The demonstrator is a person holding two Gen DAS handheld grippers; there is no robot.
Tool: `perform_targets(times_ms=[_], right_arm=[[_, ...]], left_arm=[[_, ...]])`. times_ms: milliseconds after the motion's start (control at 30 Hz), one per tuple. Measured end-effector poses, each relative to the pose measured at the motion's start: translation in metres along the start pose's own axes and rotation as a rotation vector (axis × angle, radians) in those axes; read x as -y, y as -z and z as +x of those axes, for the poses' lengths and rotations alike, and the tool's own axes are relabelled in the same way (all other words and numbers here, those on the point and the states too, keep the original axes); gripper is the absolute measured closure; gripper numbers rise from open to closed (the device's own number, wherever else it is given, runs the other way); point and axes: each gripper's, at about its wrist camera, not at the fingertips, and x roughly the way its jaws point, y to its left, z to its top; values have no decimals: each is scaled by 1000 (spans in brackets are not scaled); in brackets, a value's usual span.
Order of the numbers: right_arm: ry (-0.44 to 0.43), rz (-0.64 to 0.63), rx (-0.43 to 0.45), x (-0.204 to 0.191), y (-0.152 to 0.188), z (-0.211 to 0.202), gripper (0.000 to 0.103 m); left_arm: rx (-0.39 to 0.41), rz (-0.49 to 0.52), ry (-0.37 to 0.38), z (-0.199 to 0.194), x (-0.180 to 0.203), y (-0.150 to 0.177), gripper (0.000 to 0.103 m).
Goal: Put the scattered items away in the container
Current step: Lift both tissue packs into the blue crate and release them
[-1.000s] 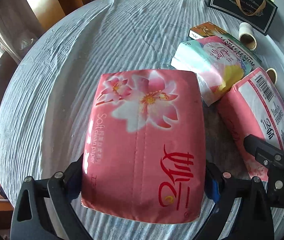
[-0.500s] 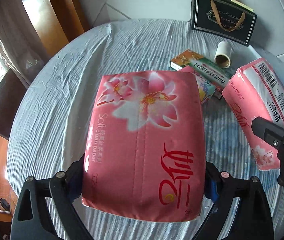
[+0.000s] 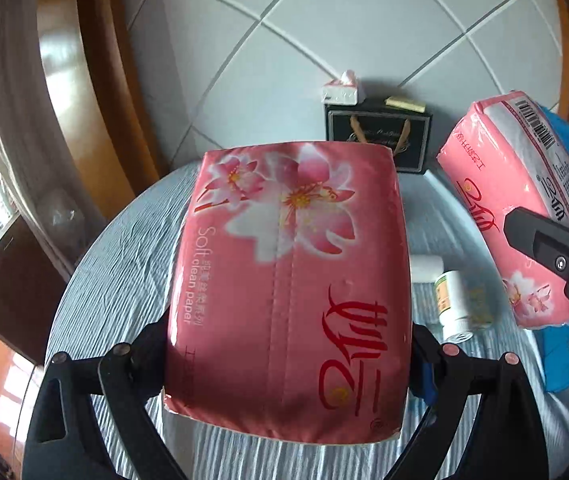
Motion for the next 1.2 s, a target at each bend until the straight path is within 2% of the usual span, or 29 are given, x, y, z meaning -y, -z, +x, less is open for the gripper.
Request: perform_targets(times_ms=[200, 367, 533, 700, 833, 967, 1067, 1200], right_arm=[[182, 53, 121, 19, -12, -73, 9], [339, 104, 200, 59, -8, -141, 9], [485, 182, 246, 126, 12, -203, 9], [579, 236, 246, 217, 41, -249, 9], [607, 241, 185, 296, 60, -259, 9], [600, 222, 103, 357, 76, -250, 9], [577, 218, 43, 392, 86, -235, 9], [544, 214, 12, 426, 99, -231, 7]], left_arm=[[106, 73, 144, -41, 34, -19, 10], [172, 128, 273, -74, 83, -33, 10], [240, 193, 366, -112, 154, -44, 10], [301, 214, 460, -148, 245, -53, 10], [316, 231, 501, -167, 327, -52, 10], [274, 255, 504, -169, 389, -48, 10], [230, 288, 496, -173, 430, -43, 10], [183, 317, 467, -163, 467, -44, 10]])
